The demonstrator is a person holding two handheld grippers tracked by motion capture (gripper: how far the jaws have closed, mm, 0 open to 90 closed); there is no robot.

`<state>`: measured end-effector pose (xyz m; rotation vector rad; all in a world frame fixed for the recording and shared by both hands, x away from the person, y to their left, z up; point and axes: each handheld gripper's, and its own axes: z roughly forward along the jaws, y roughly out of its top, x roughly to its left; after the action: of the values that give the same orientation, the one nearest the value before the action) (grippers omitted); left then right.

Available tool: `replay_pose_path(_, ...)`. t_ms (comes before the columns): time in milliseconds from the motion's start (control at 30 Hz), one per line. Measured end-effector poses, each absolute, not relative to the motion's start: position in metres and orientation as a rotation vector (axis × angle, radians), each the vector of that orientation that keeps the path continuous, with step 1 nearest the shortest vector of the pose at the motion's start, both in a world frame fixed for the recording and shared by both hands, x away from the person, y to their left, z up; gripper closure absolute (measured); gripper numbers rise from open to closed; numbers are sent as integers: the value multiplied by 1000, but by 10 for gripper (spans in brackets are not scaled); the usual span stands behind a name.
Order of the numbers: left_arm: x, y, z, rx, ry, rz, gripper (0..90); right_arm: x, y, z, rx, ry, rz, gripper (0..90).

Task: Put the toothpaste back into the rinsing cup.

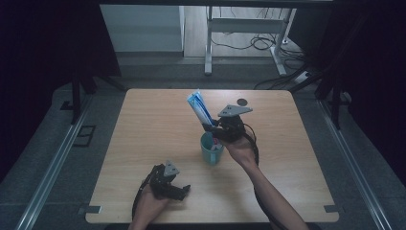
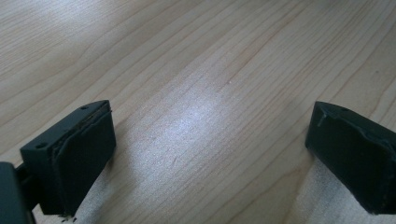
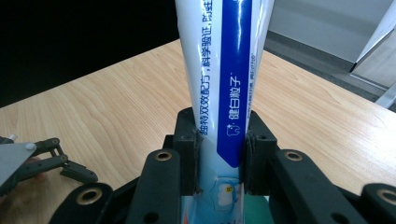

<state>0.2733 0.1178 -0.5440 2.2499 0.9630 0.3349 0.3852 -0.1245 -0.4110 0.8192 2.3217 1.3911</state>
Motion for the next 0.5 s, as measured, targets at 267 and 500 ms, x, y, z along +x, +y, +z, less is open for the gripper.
replay_pose_path(267, 273, 118, -544, 2250, 963, 335, 18, 385, -123, -421, 825, 2329, 1385, 711)
replay_pose_path(500, 273, 118, -544, 2248, 966, 333, 18, 385, -123, -431, 835, 2334, 1379, 709)
